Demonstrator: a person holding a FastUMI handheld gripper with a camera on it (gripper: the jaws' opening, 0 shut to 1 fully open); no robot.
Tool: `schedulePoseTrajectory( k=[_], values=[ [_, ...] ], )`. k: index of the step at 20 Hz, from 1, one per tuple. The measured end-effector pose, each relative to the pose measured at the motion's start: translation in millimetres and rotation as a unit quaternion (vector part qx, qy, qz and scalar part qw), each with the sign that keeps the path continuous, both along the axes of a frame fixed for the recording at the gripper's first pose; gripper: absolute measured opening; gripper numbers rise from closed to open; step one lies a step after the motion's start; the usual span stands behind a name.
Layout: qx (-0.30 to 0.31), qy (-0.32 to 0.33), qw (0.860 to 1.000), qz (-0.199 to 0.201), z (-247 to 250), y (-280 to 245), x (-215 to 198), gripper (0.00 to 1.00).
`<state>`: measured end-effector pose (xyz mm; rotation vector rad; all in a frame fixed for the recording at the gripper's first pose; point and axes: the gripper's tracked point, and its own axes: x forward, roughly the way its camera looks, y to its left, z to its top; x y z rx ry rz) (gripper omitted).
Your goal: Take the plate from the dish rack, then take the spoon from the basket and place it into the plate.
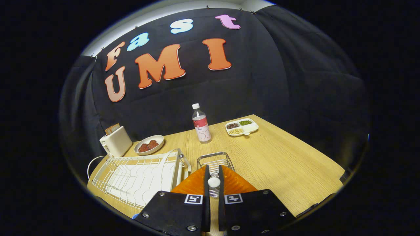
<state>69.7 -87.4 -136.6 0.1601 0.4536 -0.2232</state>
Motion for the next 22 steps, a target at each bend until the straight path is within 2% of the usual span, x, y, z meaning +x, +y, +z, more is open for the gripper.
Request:
schedulePoseTrajectory(
  k=[6, 10, 14, 17, 22],
  values=[
    [-0.027, -0.039, 0.999, 0.017, 68, 13, -32, 0.09],
    [-0.014, -0.063, 0.996, 0.057, 104, 40, -64, 0.09],
    [-0.027, -0.062, 0.994, 0.083, 112, 58, -96, 0.1],
    [-0.02, -0.07, 0.99, 0.121, 116, 84, -116, 0.09],
    [-0.002, -0.05, 0.982, 0.184, 90, 125, -142, 0.1]
  ],
)
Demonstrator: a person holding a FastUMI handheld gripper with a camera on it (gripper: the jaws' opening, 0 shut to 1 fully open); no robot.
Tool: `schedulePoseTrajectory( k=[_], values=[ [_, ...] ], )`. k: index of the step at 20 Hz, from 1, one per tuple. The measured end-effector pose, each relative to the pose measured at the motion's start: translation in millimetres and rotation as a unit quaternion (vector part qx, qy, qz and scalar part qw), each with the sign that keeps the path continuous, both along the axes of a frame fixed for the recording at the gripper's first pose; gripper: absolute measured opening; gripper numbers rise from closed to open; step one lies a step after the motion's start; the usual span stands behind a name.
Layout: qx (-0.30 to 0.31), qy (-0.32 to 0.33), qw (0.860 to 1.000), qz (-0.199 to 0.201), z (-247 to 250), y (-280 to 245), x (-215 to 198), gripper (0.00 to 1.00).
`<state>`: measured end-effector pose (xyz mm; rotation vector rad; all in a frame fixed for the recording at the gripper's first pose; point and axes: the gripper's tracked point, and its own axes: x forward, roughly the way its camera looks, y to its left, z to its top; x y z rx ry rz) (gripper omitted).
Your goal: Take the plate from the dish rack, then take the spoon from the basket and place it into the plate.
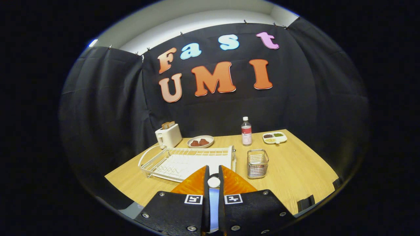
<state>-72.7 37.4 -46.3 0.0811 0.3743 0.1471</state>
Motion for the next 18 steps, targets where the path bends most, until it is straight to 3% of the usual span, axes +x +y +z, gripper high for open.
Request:
schedulePoseTrajectory(
  k=[6, 13, 18],
  values=[
    [-0.013, 0.028, 0.999, 0.041, -36, 21, -16, 0.1],
    [-0.014, 0.079, 0.996, 0.04, -96, 16, -17, 0.1],
    [-0.032, 0.071, 0.996, 0.051, -108, 16, -19, 0.12]
  ],
)
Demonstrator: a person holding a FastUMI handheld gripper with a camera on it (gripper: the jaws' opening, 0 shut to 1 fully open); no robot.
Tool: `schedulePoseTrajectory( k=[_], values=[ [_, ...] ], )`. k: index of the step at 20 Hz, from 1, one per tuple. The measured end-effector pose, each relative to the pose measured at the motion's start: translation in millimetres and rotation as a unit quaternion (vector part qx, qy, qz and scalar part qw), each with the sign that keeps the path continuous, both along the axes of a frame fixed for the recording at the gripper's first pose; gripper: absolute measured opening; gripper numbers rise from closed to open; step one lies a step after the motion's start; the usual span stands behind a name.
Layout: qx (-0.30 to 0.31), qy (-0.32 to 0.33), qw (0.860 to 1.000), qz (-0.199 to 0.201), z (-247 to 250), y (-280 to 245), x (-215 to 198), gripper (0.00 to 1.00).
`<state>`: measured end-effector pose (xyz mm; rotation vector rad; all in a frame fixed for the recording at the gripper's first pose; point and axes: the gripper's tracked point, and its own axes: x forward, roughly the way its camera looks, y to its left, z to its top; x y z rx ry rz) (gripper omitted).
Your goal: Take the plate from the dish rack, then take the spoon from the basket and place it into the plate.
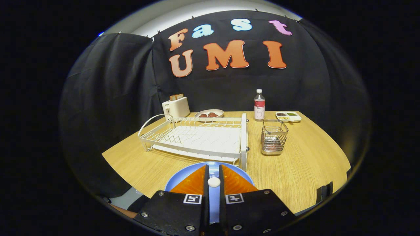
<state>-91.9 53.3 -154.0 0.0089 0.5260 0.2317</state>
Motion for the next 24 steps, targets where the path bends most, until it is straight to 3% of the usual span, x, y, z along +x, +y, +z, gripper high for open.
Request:
schedulePoseTrajectory(
  k=[6, 11, 16, 24],
  values=[
    [-0.02, 0.046, 0.999, 0.009, -32, -6, -15, 0.16],
    [-0.017, 0.016, 1.0, -0.004, -12, -13, -2, 0.24],
    [-0.016, -0.039, 0.999, -0.028, 25, -21, 19, 0.51],
    [-0.019, -0.146, 0.988, -0.051, 90, -24, 41, 0.82]
  ],
)
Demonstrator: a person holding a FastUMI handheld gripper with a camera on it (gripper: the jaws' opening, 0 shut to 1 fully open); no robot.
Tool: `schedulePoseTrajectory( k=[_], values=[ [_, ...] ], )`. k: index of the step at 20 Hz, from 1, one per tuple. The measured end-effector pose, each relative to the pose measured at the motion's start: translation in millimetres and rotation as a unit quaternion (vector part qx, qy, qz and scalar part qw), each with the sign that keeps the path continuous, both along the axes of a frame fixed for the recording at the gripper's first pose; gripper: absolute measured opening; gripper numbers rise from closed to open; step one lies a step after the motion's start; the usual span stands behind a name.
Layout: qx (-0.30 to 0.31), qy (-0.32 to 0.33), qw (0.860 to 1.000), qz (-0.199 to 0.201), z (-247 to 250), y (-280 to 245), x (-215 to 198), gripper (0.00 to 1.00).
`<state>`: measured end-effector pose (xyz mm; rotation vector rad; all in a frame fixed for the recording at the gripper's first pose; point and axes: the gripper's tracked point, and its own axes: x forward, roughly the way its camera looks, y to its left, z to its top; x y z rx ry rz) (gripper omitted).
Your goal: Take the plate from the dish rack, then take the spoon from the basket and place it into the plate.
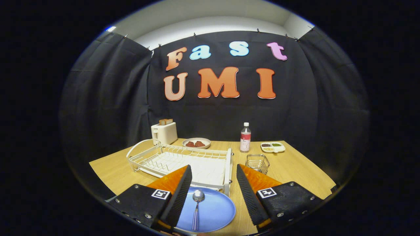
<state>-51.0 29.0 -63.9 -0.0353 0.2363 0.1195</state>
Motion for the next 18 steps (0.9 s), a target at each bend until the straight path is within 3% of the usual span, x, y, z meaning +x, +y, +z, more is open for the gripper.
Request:
schedulePoseTrajectory(
  k=[11, 18],
  values=[
    [0.011, -0.081, 0.997, -0.017, 44, 0, 6, 0.92],
    [0.001, -0.1, 0.994, -0.034, 51, -5, 4, 0.92]
  ],
)
